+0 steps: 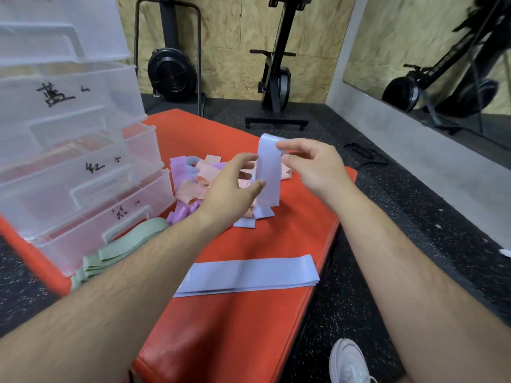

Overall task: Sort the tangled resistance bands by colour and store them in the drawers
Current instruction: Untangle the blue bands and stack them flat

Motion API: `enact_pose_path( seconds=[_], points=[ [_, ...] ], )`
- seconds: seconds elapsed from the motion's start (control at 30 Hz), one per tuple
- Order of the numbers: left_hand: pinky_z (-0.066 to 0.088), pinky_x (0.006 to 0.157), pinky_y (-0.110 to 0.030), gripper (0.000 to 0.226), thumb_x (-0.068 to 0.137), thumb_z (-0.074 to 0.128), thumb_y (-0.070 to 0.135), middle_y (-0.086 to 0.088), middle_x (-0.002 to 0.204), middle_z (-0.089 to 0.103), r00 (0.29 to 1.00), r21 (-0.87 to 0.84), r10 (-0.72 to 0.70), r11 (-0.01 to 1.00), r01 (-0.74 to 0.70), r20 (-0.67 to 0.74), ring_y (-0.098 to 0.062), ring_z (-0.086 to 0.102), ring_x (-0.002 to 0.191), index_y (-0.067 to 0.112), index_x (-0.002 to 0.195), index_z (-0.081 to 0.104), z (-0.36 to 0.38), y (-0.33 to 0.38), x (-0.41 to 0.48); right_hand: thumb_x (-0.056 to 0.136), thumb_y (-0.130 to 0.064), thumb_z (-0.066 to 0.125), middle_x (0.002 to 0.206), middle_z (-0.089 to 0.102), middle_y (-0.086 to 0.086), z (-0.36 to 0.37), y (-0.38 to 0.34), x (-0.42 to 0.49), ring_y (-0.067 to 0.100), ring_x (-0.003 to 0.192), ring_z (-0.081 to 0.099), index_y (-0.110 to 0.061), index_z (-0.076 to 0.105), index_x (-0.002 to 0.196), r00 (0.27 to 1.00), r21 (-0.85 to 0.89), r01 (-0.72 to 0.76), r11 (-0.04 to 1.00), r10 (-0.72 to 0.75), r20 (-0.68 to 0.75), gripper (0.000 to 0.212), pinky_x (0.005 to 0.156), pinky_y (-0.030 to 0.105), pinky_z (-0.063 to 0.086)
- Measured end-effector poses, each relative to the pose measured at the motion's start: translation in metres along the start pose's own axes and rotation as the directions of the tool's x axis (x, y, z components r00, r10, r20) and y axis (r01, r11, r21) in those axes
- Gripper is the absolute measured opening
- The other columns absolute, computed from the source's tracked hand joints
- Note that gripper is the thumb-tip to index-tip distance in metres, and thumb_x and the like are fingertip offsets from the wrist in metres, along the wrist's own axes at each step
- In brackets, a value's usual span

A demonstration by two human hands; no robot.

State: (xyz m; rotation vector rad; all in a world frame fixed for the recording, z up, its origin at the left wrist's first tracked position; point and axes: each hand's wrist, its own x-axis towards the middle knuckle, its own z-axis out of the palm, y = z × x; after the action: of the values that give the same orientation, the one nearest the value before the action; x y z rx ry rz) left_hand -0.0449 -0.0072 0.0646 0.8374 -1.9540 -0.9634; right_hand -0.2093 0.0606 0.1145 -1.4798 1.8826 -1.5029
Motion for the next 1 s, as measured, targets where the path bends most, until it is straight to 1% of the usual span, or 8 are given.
enact_pose_path(
  seconds=[0.17,0.3,0.43,0.63,0.73,0.87,0.93,1.0],
  points=[
    [0.053,0.074,-0.016,0.042,0.087,0.072,0.019,0.008,0.109,0.063,0.997,-0.166,-0.052,0.985,0.043,-0.050,-0.001,0.061,0.100,0.034,0.119,0.049,0.003,0.023,-0.006,0.086,-0.002,0.068,0.102,0.075,-0.012,-0.010,-0.021,-0.014,0.006,0.079,0.068,-0.027,0.075,0.106,0.998,0.097,0.056,0.994,-0.059,0.028,0.033,0.082,0.026,0.055],
    [0.044,0.055,-0.013,0.035,0.088,0.073,0.016,0.001,0.077,0.056,0.991,-0.203,-0.133,0.971,0.125,-0.026,0.000,0.054,0.061,0.023,0.116,0.052,0.001,0.025,-0.013,0.089,0.001,0.066,0.102,0.073,-0.006,-0.011,-0.022,-0.022,0.003,0.070,0.065,-0.019,0.072,0.118,1.000,0.225,0.001,0.974,-0.002,0.005,0.036,0.077,0.027,0.057],
    [0.055,0.074,-0.036,0.015,0.089,0.072,0.017,0.000,0.080,0.064,0.978,-0.283,-0.207,0.938,0.198,-0.003,-0.013,0.064,0.074,0.017,0.100,0.061,-0.008,0.026,-0.013,0.091,-0.003,0.068,0.123,0.067,0.004,-0.007,-0.017,-0.024,0.012,0.085,0.067,-0.024,0.060,0.131,0.996,0.393,-0.085,0.916,0.069,0.054,0.046,0.079,0.035,0.054],
    [0.051,0.066,-0.024,0.012,0.089,0.072,0.014,-0.013,0.088,0.067,0.971,-0.434,-0.232,0.881,0.187,-0.052,-0.015,0.063,0.075,0.011,0.097,0.064,-0.021,0.025,-0.008,0.084,-0.004,0.077,0.083,0.071,0.013,0.013,-0.006,-0.042,0.019,0.079,0.066,-0.038,0.033,0.151,0.935,0.147,-0.198,0.969,0.141,0.326,0.087,0.084,0.040,0.058],
    [0.053,0.076,-0.033,0.020,0.090,0.072,0.017,-0.013,0.101,0.070,0.970,-0.473,-0.244,0.852,0.226,0.024,-0.019,0.068,0.090,0.011,0.107,0.065,-0.022,0.019,-0.009,0.085,0.003,0.073,0.093,0.072,0.024,0.020,-0.010,-0.041,0.009,0.070,0.065,-0.030,0.040,0.148,0.963,0.181,-0.198,0.963,0.157,0.218,0.078,0.075,0.028,0.057],
    [0.055,0.079,-0.036,0.035,0.085,0.076,0.030,-0.006,0.105,0.074,0.938,-0.294,-0.242,0.904,0.311,0.249,-0.020,0.071,0.095,0.016,0.115,0.066,-0.022,0.012,-0.014,0.087,0.002,0.072,0.082,0.069,0.011,0.019,-0.016,-0.034,0.011,0.059,0.059,-0.023,0.047,0.142,0.985,0.337,-0.170,0.926,0.158,0.062,0.065,0.062,0.024,0.052],
    [0.056,0.071,-0.040,0.027,0.085,0.076,0.026,-0.011,0.096,0.073,0.939,-0.136,-0.266,0.944,0.299,0.218,-0.015,0.067,0.080,0.012,0.106,0.069,-0.022,0.010,-0.017,0.088,0.001,0.070,0.080,0.068,0.003,0.019,-0.015,-0.031,0.012,0.061,0.058,-0.023,0.049,0.141,0.986,0.360,-0.166,0.918,0.165,0.035,0.062,0.064,0.025,0.053],
    [0.058,0.082,-0.050,0.022,0.085,0.076,0.022,-0.020,0.099,0.071,0.948,-0.092,-0.293,0.948,0.305,0.123,-0.025,0.068,0.080,0.007,0.100,0.069,-0.023,0.009,-0.015,0.090,-0.001,0.070,0.085,0.068,0.001,0.020,-0.014,-0.031,0.012,0.066,0.059,-0.024,0.048,0.141,0.987,0.358,-0.155,0.921,0.156,0.029,0.061,0.067,0.027,0.055]
  ],
)
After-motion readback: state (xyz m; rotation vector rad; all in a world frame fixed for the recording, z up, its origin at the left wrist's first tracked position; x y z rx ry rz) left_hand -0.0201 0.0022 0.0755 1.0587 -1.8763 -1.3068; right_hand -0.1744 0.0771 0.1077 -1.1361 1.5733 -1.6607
